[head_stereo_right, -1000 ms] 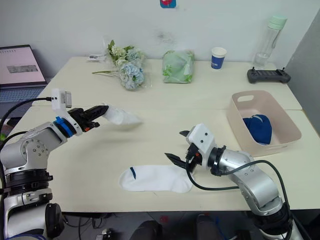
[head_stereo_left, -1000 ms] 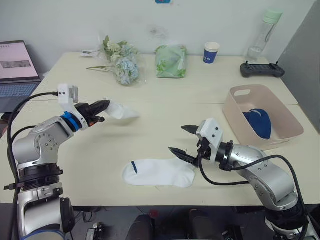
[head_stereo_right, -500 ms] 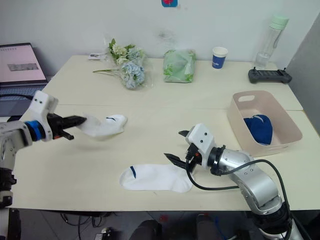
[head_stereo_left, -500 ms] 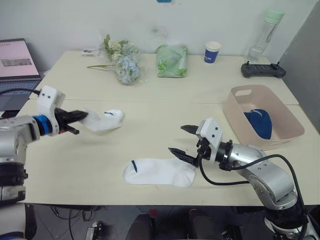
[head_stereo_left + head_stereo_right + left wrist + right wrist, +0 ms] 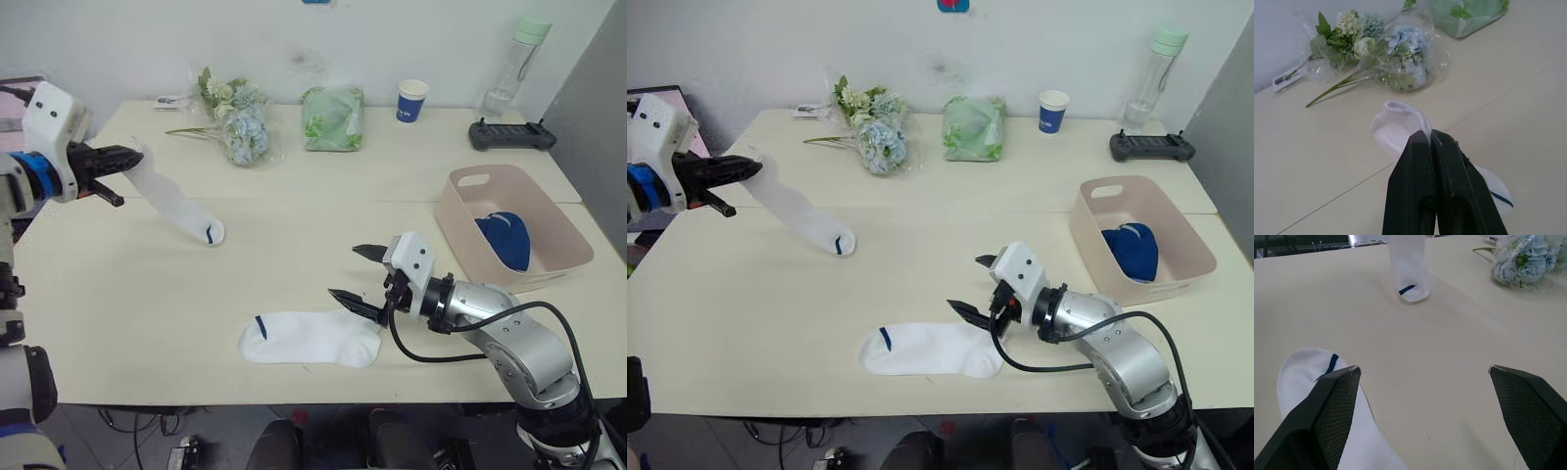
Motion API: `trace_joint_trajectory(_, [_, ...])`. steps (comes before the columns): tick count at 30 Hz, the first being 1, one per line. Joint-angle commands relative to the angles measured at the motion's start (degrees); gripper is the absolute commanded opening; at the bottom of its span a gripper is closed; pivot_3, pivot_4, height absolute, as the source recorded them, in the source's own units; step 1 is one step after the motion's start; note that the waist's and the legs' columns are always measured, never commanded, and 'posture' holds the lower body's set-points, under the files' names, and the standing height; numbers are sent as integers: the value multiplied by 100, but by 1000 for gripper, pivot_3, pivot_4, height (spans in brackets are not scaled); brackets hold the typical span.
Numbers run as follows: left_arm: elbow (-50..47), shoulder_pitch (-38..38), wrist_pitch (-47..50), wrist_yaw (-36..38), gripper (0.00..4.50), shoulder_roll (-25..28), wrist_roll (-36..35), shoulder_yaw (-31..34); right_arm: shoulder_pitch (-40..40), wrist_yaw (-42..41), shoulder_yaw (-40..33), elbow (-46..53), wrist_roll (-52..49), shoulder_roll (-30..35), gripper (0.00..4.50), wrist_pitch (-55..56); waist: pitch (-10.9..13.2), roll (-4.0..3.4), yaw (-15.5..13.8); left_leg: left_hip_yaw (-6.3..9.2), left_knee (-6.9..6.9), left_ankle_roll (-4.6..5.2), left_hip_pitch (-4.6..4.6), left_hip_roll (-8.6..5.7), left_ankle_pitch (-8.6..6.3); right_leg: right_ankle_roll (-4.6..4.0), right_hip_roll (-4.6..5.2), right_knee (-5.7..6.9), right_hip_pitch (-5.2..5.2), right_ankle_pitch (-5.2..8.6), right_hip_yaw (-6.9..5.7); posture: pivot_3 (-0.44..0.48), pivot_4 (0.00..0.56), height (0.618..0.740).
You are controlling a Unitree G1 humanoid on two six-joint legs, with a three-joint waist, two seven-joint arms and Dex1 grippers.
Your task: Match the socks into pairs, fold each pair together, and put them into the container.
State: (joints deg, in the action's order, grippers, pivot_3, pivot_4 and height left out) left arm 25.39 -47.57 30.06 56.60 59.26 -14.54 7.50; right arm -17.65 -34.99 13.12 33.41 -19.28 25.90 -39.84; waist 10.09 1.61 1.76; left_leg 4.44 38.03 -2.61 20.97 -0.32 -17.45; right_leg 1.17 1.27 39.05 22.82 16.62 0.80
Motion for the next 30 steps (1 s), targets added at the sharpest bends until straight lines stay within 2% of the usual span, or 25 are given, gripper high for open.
trace_joint_trajectory(1, [-689,96,463,-137,21,-402,-261,-23,-53,-40,-29,107,-46,-2,4500,129,0,0,-13,3,3,0,2,0,0,0,1,-1,-2,0,0,0,150,740])
trace_joint_trajectory(7, [-1881,468,1300,-654,21,-1843,-691,-322,-58,-7,-101,99,-11,67,4500,101,-1,3,-13,8,12,-1,3,0,1,1,6,-2,-12,-1,10,0,150,740])
trace_joint_trajectory(10, [-1827,620,1314,-1121,21,-2716,-586,-634,-6,19,-178,94,60,201,4500,79,-1,2,-14,9,12,-3,2,2,1,0,6,0,-11,-1,10,0,150,740])
trace_joint_trajectory(15, [-1489,698,1115,-1683,21,-3689,-311,-1036,227,56,-350,187,61,463,4500,12,-1,3,3,7,12,-2,1,2,1,0,5,3,-10,-1,14,0,150,740])
trace_joint_trajectory(22, [-1219,666,966,-2044,21,-4642,-169,-1375,381,200,-481,263,109,640,4500,-92,-1,3,-12,5,17,-2,-1,-1,1,1,5,2,-17,-2,14,0,150,740])
trace_joint_trajectory(26, [-1463,718,847,-1932,914,-4692,-49,-1632,407,206,-505,297,98,695,4500,-117,-1,3,-10,5,16,-3,-1,-1,2,1,5,2,-17,-2,14,0,150,740])
trace_joint_trajectory(30, [-1923,876,938,-1731,2283,-4494,-124,-1693,428,194,-562,330,56,746,4500,-133,-1,3,-7,6,16,-7,-2,0,4,1,4,2,-17,-2,14,0,150,740])
